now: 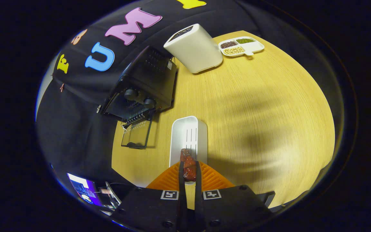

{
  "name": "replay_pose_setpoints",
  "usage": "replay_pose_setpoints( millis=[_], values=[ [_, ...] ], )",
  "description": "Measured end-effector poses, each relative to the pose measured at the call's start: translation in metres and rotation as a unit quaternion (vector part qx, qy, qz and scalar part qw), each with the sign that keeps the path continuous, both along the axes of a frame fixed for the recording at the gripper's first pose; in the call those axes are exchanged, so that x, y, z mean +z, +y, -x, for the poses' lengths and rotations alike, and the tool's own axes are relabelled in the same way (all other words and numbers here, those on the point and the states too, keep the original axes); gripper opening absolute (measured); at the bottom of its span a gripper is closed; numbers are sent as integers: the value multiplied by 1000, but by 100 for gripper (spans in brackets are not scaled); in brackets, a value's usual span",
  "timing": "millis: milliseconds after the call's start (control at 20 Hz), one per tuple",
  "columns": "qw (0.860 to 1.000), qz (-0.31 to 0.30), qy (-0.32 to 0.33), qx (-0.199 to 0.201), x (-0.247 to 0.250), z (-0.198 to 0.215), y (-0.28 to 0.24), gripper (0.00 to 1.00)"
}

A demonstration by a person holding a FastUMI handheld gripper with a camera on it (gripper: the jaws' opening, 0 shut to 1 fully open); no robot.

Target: Open the toaster oven, put the food inside, and close the toaster oven door.

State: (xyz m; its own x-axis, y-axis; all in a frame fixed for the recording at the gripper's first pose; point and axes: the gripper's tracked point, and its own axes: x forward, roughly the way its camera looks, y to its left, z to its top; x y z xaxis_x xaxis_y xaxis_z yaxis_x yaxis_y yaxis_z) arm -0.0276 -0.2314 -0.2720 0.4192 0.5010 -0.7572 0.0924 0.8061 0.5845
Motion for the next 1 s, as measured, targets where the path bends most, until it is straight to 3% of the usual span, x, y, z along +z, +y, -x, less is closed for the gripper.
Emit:
replay_pose_setpoints(
  millis=[150, 450, 750, 1000],
  values=[
    [999, 23, -26, 3, 23, 2, 2, 12],
    [996, 55, -59, -32, 74, 1, 23, 13],
    [991, 26, -81, -106, 104, -5, 89, 13],
    [984, -9, -114, -135, 114, -7, 149, 13]
  ],
)
